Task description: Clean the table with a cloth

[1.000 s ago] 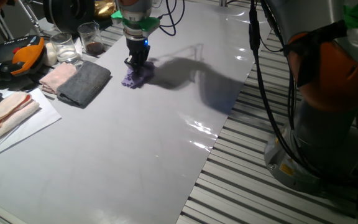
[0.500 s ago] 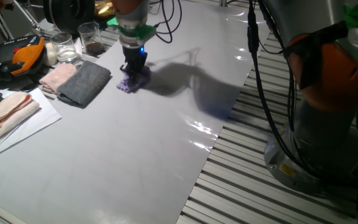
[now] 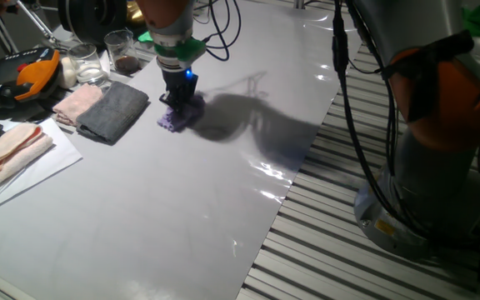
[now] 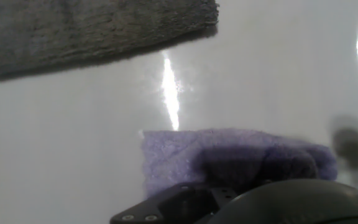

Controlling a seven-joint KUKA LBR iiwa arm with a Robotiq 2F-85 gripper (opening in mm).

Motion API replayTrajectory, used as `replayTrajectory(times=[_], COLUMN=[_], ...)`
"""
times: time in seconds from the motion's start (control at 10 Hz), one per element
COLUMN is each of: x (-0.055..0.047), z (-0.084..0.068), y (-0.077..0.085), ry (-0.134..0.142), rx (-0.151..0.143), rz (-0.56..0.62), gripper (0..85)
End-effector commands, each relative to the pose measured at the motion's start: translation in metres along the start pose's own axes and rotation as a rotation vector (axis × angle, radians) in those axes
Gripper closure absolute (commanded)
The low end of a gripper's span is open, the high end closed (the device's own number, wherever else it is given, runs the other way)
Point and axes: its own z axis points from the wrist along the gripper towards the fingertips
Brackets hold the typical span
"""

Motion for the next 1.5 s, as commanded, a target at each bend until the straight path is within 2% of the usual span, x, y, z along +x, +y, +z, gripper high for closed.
replayTrajectory(times=[0.0,0.2,0.3,0.6,0.9,1.0,1.1,1.3,1.4], x=[0.003,0.009,0.014,0.031,0.04,0.041,0.043,0.044,0.044], z=[-0.002,-0.005,-0.007,-0.013,-0.015,-0.014,-0.013,-0.01,-0.005], y=[0.002,0.004,0.006,0.024,0.037,0.038,0.042,0.051,0.054], ry=[0.005,0.012,0.017,0.017,-0.016,-0.043,-0.057,-0.057,-0.062], rx=[0.005,0.002,-0.01,-0.011,-0.021,-0.026,-0.029,-0.015,-0.027], rz=[0.002,0.007,0.017,0.048,0.025,-0.007,-0.015,-0.023,-0.022], gripper=[85.0,85.0,85.0,85.0,85.0,85.0,85.0,85.0,85.0])
